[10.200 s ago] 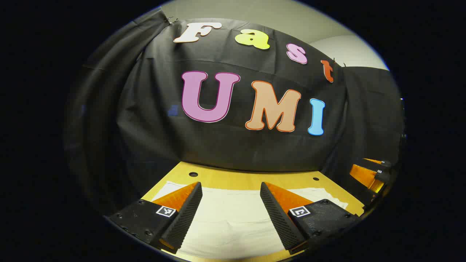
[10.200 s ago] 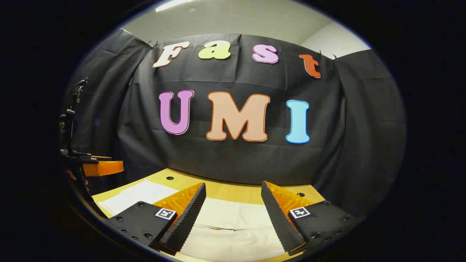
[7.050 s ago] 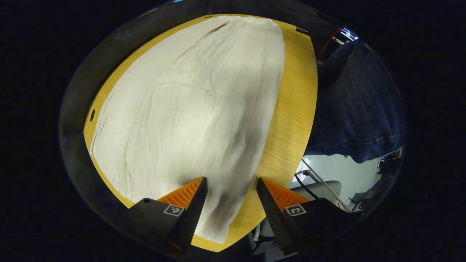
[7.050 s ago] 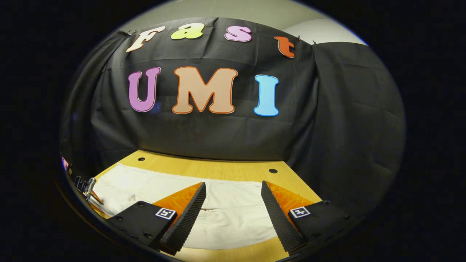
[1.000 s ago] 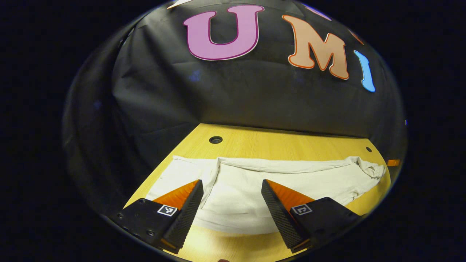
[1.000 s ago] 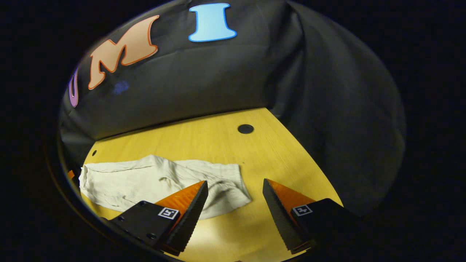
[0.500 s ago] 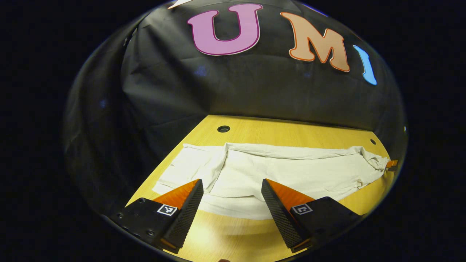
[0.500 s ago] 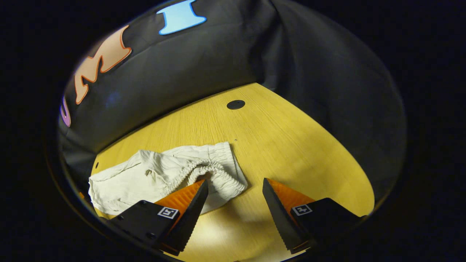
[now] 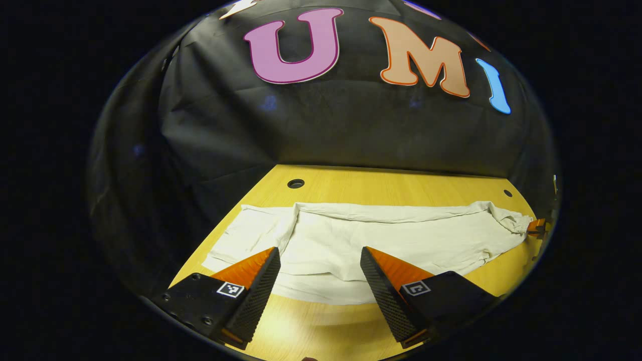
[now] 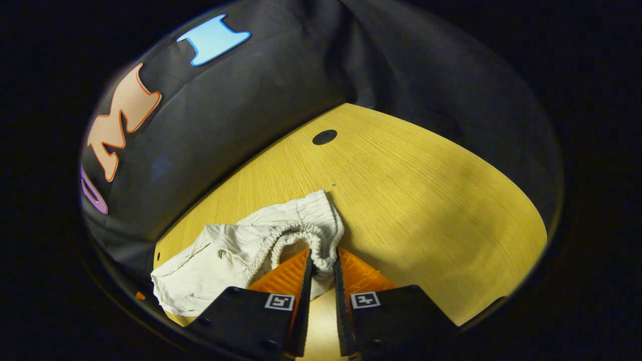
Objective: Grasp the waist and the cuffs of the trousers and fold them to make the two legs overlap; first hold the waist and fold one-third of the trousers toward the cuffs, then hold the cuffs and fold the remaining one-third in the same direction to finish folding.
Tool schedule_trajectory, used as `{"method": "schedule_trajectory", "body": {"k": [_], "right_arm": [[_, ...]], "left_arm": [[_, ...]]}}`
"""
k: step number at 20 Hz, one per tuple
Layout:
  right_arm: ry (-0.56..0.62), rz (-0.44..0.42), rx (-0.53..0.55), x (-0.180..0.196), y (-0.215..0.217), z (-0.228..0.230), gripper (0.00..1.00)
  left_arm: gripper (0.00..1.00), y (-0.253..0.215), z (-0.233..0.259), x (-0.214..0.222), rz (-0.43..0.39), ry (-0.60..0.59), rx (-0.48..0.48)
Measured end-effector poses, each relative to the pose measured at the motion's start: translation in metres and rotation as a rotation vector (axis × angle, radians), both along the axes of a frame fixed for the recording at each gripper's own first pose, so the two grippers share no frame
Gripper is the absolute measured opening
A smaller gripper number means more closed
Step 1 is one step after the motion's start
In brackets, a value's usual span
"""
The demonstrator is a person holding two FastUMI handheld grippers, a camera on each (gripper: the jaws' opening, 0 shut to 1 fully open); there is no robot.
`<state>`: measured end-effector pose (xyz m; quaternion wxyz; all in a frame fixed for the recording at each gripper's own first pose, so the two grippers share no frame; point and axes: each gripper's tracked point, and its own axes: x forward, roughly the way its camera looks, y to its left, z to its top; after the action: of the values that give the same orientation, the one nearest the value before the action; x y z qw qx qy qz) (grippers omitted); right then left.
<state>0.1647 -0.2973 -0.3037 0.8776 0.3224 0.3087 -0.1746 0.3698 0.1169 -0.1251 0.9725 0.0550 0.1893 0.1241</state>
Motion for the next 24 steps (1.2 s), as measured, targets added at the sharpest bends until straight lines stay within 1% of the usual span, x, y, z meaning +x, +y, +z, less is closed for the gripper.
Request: {"method": "schedule_trajectory", "body": {"k": [2,3,7,9,11,13,16,20,24], "right_arm": [[-0.010,-0.014,-0.009,0.000,-0.001,0.007,0.22],[-0.025,-0.013,-0.016,-0.001,0.002,0.014,0.17],[-0.109,0.016,-0.063,-0.007,0.002,0.059,0.17],[-0.144,0.035,-0.076,-0.013,0.001,0.083,0.17],[-0.170,0.058,-0.116,-0.016,0.006,0.100,0.16],[-0.203,0.097,-0.160,-0.020,0.015,0.119,0.16],[-0.236,0.160,-0.232,-0.021,0.032,0.138,0.16],[-0.280,0.252,-0.295,-0.018,0.055,0.150,0.16],[-0.305,0.352,-0.311,-0.020,0.079,0.154,0.16]], "left_arm": [[0.98,0.000,0.001,-0.001,-0.010,-0.001,-0.007],[0.98,-0.001,0.001,-0.001,-0.014,0.000,-0.014],[0.98,-0.007,0.009,-0.002,-0.056,-0.010,-0.071],[0.97,-0.005,0.009,-0.003,-0.059,-0.011,-0.092],[0.98,-0.002,0.011,-0.003,-0.059,-0.018,-0.113],[0.96,0.014,0.017,-0.011,-0.066,-0.025,-0.128],[0.96,0.042,0.013,-0.014,-0.081,-0.025,-0.144],[0.96,0.074,0.019,-0.012,-0.097,-0.039,-0.179],[0.96,0.114,0.023,-0.013,-0.100,-0.043,-0.167]]}}
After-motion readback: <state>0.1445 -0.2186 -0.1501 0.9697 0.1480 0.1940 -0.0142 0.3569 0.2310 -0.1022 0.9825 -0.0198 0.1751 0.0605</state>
